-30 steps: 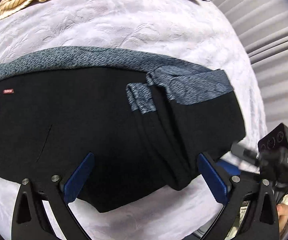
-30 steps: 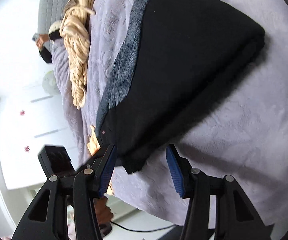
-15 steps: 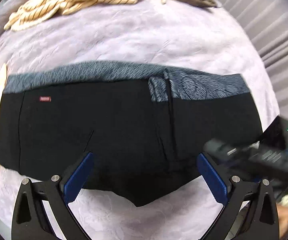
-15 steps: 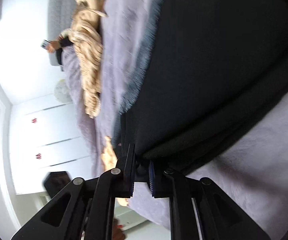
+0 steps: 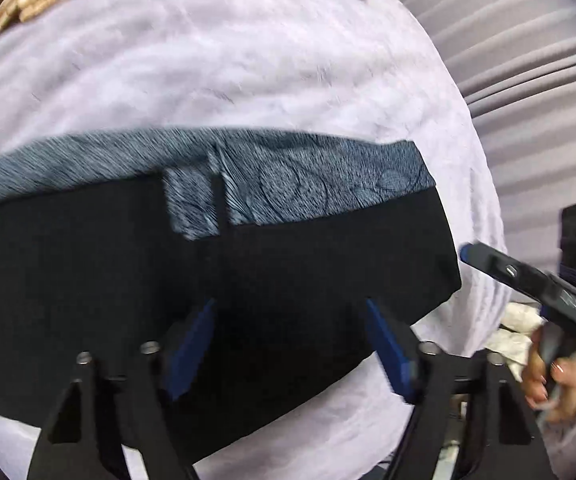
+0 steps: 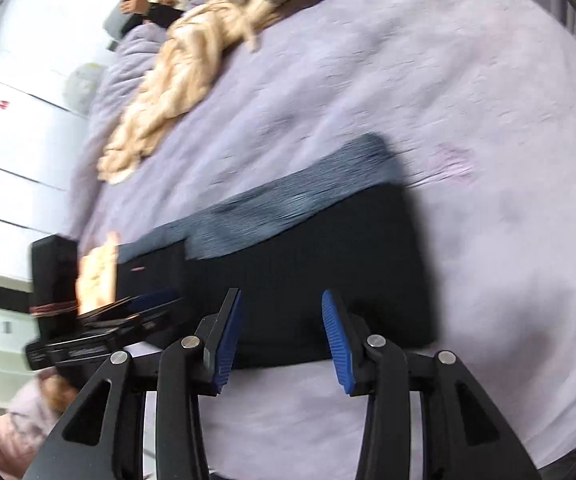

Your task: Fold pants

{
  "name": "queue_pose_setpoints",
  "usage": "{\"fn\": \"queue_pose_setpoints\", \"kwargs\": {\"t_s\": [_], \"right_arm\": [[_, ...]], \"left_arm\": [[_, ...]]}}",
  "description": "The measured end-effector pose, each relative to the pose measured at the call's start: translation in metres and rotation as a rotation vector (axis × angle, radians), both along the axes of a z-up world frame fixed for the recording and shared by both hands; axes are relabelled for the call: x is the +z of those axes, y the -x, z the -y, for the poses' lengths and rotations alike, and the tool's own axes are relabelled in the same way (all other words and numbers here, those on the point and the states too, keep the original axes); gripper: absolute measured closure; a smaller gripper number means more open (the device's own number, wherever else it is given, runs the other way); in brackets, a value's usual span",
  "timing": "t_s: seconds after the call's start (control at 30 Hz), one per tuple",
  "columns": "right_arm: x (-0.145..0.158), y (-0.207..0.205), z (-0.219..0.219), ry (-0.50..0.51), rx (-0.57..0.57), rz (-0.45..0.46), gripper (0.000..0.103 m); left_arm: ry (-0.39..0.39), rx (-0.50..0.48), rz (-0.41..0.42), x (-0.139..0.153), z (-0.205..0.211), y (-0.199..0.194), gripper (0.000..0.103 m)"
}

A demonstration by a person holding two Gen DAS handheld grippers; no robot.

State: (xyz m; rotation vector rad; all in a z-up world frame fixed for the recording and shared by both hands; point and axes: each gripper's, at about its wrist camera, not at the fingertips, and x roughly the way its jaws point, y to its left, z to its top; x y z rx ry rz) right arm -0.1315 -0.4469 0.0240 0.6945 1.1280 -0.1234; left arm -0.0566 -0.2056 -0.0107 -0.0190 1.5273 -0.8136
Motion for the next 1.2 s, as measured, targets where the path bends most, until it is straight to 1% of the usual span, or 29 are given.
{"fn": "queue_pose_setpoints", "kwargs": {"t_s": [0.03,0.1,0.17,0.2,0.23,0.27,0.33,0.37,0.43,0.47,0.53,0.6,0.63,0.7,0.73,0.8,0.83,0.9,0.97,1.0,1.03,1.07,1.1,1.13,1.17,1.2], "right_arm": [[-0.006,0.000,0.008,-0.004,-0.017,-0.008,0.058],[-0.024,0.003,0.026,-0.052,-0.060,-0.024,0.058],[-0.036,0.009,0.034,-0.098,-0.081,-0.015,0.058],[-0.039,0.009,0.036,-0.115,-0.087,-0.007,0.059],[-0.041,0.013,0.038,-0.126,-0.088,-0.002,0.059],[-0.042,0.012,0.040,-0.126,-0.091,-0.007,0.059],[-0.040,0.014,0.041,-0.114,-0.102,-0.010,0.058],[-0.034,0.019,0.045,-0.118,-0.111,0.007,0.058],[-0.028,0.025,0.050,-0.096,-0.120,0.024,0.058],[-0.029,0.027,0.053,-0.082,-0.121,0.017,0.058],[-0.039,0.028,0.060,-0.074,-0.120,-0.026,0.058],[-0.057,0.025,0.064,-0.119,-0.130,-0.050,0.057],[-0.062,0.024,0.066,-0.146,-0.136,-0.058,0.059],[-0.058,0.021,0.063,-0.191,-0.142,-0.053,0.061],[-0.052,0.020,0.057,-0.202,-0.122,-0.041,0.062],[-0.044,0.014,0.042,-0.176,-0.073,-0.040,0.061],[-0.045,0.014,0.037,-0.154,-0.057,-0.053,0.061],[-0.052,0.007,0.027,-0.058,-0.026,-0.104,0.062],[-0.055,0.001,0.022,0.010,0.014,-0.150,0.061],[-0.049,-0.003,0.020,0.035,0.032,-0.159,0.058],[-0.041,-0.005,0.019,0.059,0.043,-0.161,0.058],[-0.029,-0.005,0.019,0.086,0.044,-0.143,0.058],[-0.012,-0.004,0.020,0.107,0.036,-0.084,0.058],[-0.002,-0.005,0.022,0.110,0.029,-0.045,0.058],[0.007,-0.009,0.023,0.111,0.027,-0.012,0.060],[0.013,-0.016,0.024,0.116,0.035,0.006,0.066]], "left_arm": [[0.002,-0.006,-0.010,-0.002,0.002,0.001,0.039],[-0.001,-0.022,-0.016,-0.005,0.005,0.006,0.039],[-0.002,-0.031,-0.017,-0.007,0.005,0.009,0.041],[-0.003,-0.029,-0.019,-0.007,0.005,0.008,0.057],[-0.005,-0.033,-0.034,-0.009,0.007,0.007,0.068],[0.009,-0.028,-0.058,-0.009,0.006,0.005,0.068],[0.032,-0.021,-0.061,-0.007,0.006,0.004,0.070],[0.031,-0.029,-0.050,-0.005,0.005,0.006,0.072],[0.013,-0.046,-0.034,-0.006,0.006,0.009,0.072],[0.008,-0.048,-0.034,-0.009,0.006,0.010,0.072],[0.009,-0.036,-0.044,-0.013,0.006,0.010,0.072],[0.003,-0.033,-0.038,-0.010,0.004,0.009,0.075],[0.002,-0.041,-0.018,-0.003,0.000,0.008,0.075],[-0.002,-0.065,0.033,0.007,-0.005,0.008,0.075],[-0.016,-0.078,0.052,0.007,-0.008,0.008,0.075],[-0.060,-0.081,0.047,-0.004,-0.012,0.006,0.076],[-0.063,-0.075,0.026,-0.013,-0.012,0.005,0.076],[-0.066,-0.040,0.017,-0.018,-0.013,0.005,0.075],[-0.086,0.003,0.037,-0.010,-0.013,0.007,0.074],[-0.104,0.011,0.063,-0.004,-0.014,0.008,0.066],[-0.122,0.018,0.112,0.005,-0.015,0.010,0.047],[-0.127,0.028,0.148,0.013,-0.016,0.011,0.037],[-0.123,0.040,0.178,0.021,-0.018,0.011,0.026],[-0.121,0.051,0.199,0.027,-0.020,0.012,0.026],[-0.132,0.057,0.203,0.029,-0.020,0.011,0.026],[-0.145,0.062,0.205,0.030,-0.021,0.011,0.026]]}}
